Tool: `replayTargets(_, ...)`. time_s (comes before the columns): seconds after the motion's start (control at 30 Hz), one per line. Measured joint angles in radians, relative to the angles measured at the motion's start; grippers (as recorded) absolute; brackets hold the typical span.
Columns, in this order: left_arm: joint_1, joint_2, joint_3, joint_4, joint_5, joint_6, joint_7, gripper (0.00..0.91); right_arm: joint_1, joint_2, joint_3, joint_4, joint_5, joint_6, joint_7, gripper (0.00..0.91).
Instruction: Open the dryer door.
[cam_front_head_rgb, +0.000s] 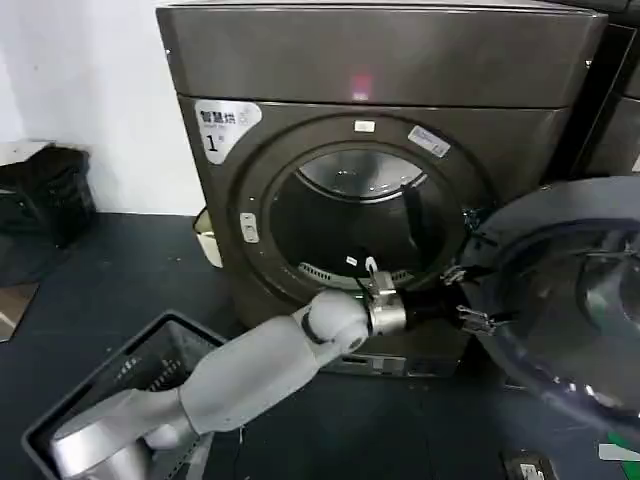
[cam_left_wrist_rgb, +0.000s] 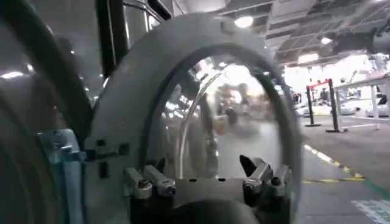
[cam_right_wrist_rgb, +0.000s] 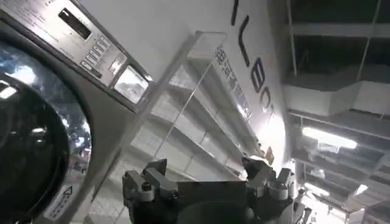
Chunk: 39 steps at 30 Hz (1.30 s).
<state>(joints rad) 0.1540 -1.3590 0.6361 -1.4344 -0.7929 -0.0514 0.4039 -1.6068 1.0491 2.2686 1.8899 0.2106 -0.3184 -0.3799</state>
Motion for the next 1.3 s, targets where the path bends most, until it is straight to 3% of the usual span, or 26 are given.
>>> replayTargets(0.33,0.029,0.073,-0.004,-0.047,0.016,-0.134,-0.054,0.907,0.001,-0.015,0.014,-0.026,-0.003,0.004,0.0,0.907)
replayTargets(0.7,0.105,0.289,-0.003,-0.175,0.096,-0.273,-0.127,0.907,0.014,-0.044,0.031,-0.051,-0.005,0.005,-0.005,0.907)
replayTargets(0.93,0.116,0.509,0.001,-0.289,0.189,-0.218,-0.119,0.907,0.03,-0.062,0.029,-0.057,-0.006,0.01,-0.005,0.907)
replayTargets(1.17,0.155,0.739,-0.001,-0.374,0.181,-0.138,-0.15,0.907,0.038,-0.08,0.035,-0.075,-0.008,0.011,-0.006,0.907)
replayTargets(1.3,0.185,0.868,-0.021,-0.383,0.136,-0.093,-0.122,0.907,0.044,-0.081,0.031,-0.085,-0.008,0.014,-0.008,0.907)
